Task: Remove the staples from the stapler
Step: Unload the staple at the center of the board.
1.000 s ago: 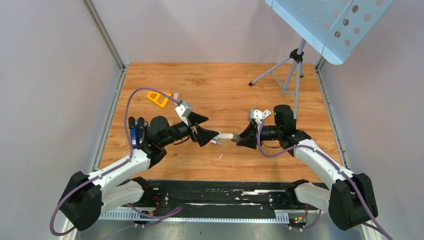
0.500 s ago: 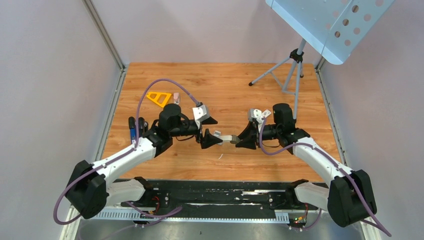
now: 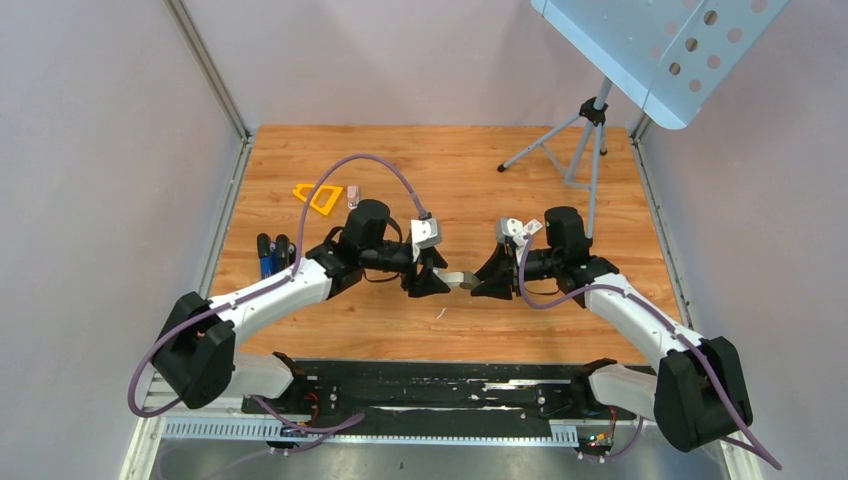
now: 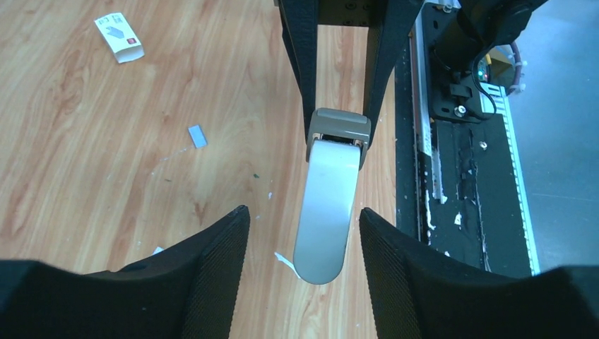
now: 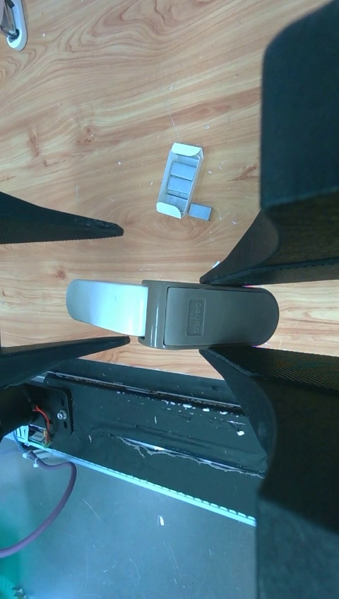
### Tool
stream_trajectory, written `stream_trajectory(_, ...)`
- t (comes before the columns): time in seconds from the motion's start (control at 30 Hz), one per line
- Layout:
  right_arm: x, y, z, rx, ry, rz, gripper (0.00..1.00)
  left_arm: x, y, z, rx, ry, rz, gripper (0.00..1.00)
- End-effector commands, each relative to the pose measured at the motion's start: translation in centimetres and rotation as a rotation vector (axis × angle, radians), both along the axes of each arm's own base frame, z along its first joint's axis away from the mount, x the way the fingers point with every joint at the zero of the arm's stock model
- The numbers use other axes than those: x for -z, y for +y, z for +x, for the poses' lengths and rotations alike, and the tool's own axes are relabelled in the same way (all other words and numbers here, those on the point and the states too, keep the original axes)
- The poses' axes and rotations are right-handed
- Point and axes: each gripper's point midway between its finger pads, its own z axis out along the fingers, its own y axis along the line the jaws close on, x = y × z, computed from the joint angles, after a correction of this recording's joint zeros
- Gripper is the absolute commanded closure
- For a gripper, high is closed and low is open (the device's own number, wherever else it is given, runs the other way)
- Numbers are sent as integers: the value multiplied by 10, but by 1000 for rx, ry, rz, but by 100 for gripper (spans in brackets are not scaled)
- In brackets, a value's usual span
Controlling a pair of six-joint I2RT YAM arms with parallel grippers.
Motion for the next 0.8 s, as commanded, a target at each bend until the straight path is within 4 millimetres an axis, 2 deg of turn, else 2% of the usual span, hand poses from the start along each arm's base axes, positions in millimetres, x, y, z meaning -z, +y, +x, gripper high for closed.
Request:
stream_trajectory(0.0, -19, 3, 0, -38, -29, 42, 97, -1, -3, -7, 52, -1, 6, 42)
stream_trajectory(0.1, -21, 4, 1, -41, -39, 50, 97, 4, -4, -9, 57, 21, 16, 51)
stream_trajectory(0.17, -21, 4, 1, -41, -37, 51, 97, 6, -4, -9, 58, 37, 20, 61)
stream_trajectory(0.27, -21, 4, 1, -37, -31, 50, 97, 6, -6, -8, 53, 57, 13, 88)
stream_trajectory(0.33, -21, 4, 1, -29, -17, 52, 97, 2, -9, -7, 35, 73, -10, 99)
stream_trajectory(0.6, -33, 10, 15, 59, 59, 95, 96, -37, -18, 1, -94, 127, -277, 100)
stream_trajectory(0.77, -42, 14, 22, 116, 133, 123, 87, -47, -18, 9, -175, 179, -404, 100)
